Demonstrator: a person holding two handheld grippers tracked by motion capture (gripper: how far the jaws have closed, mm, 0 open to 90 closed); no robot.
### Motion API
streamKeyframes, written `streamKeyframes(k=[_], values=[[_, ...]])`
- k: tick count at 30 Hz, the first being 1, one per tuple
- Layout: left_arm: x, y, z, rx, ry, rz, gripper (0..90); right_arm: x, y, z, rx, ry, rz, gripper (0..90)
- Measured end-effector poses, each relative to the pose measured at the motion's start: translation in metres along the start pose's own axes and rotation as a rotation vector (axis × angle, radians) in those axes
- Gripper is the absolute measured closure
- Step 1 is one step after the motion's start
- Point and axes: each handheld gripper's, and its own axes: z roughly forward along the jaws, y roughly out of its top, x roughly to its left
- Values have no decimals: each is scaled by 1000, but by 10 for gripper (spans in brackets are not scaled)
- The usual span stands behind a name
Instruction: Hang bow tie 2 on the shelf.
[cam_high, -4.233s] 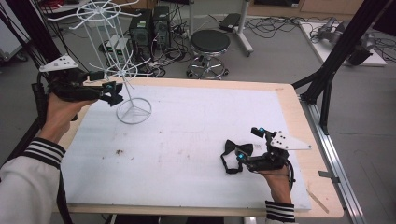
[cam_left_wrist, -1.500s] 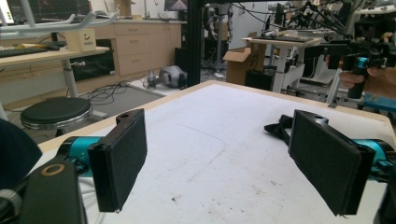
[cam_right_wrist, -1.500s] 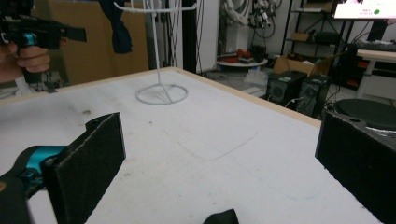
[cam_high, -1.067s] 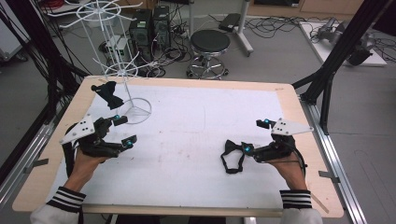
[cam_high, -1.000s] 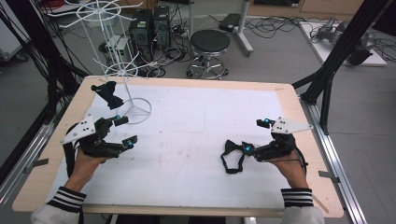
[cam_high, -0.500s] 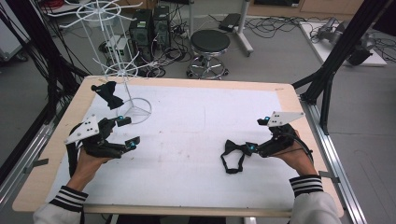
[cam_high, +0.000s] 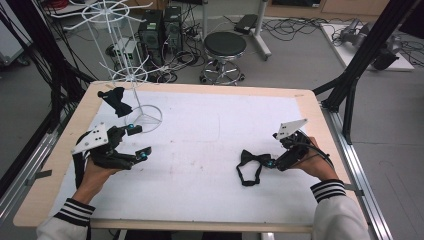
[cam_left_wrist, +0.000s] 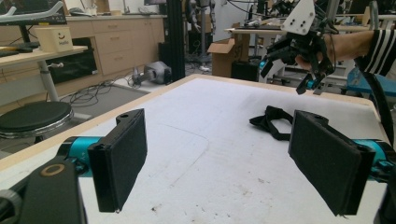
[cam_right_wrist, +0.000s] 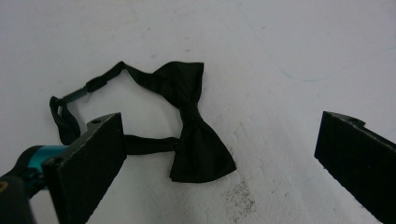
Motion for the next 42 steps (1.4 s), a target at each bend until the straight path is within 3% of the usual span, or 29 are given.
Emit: streamKeyframes(k=[18,20,33,42], values=[[-2,0,3,9,-11,1,200,-6,-6,25,156,36,-29,64],[-2,0,3,11,-16,4,200,-6,-6,27,173,48,-34,166],[-3,0,4,19,-19,12,200,-5,-8,39,268,73,-73,314],[-3,-1,5,28,-24,15,200,-6,-8,39,266,93,-56,469]])
